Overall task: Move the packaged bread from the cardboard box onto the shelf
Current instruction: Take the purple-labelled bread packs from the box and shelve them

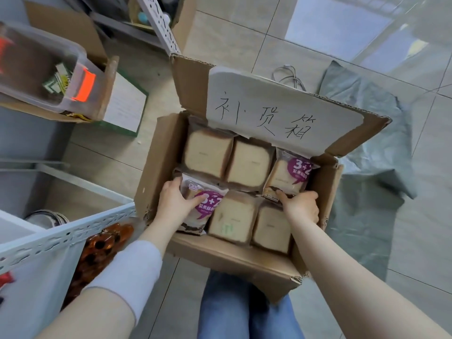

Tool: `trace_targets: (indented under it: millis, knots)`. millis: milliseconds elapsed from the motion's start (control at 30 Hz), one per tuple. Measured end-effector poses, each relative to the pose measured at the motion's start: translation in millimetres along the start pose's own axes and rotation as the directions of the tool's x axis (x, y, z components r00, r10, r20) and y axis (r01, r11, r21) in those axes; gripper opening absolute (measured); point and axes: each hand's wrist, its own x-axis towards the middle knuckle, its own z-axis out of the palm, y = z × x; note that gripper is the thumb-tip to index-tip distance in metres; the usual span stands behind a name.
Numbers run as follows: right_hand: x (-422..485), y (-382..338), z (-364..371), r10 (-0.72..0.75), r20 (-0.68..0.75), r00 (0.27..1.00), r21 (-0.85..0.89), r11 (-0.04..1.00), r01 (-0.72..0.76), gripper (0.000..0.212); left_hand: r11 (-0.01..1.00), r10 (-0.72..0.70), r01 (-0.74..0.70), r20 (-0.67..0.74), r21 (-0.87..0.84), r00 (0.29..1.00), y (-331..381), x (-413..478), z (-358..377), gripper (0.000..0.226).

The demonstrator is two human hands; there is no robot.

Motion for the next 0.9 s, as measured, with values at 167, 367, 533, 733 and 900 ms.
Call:
trace_targets:
  millis: [167,367,533,733,900]
  knots:
    - [-1,5,-5,-0.007,0.100,0.995,0.052,0.999,0.002,0.070,0.998,0.039,-0.032,0.143,-0.055,0.989,-3,7,-8,0.057]
    - [-9,16,-22,0.065,0.400,0.914,0.598,0.738,-0.315,0.024,0.982,0.111,-0.101,0.060,-0.157,0.992,-2,-15,-19,0.038]
    - [-48,40,-55,-0.091,0.282,0.955,0.700,0.701,-0.140,0.024,0.927,0.122,-0.180,-0.191,-0.328,0.974,1,-71,-54,0.038]
    - [-142,82,-107,-0.388,0.332,0.860,0.712,0.701,0.042,0.016,0.842,0.077,-0.289,-0.429,-0.456,0.900,-16,-196,-112,0.041]
    - [-258,111,-143,-0.628,0.397,0.669,0.669,0.697,0.258,0.017,0.732,0.020,-0.410,-0.584,-0.544,0.811,-40,-325,-182,0.026]
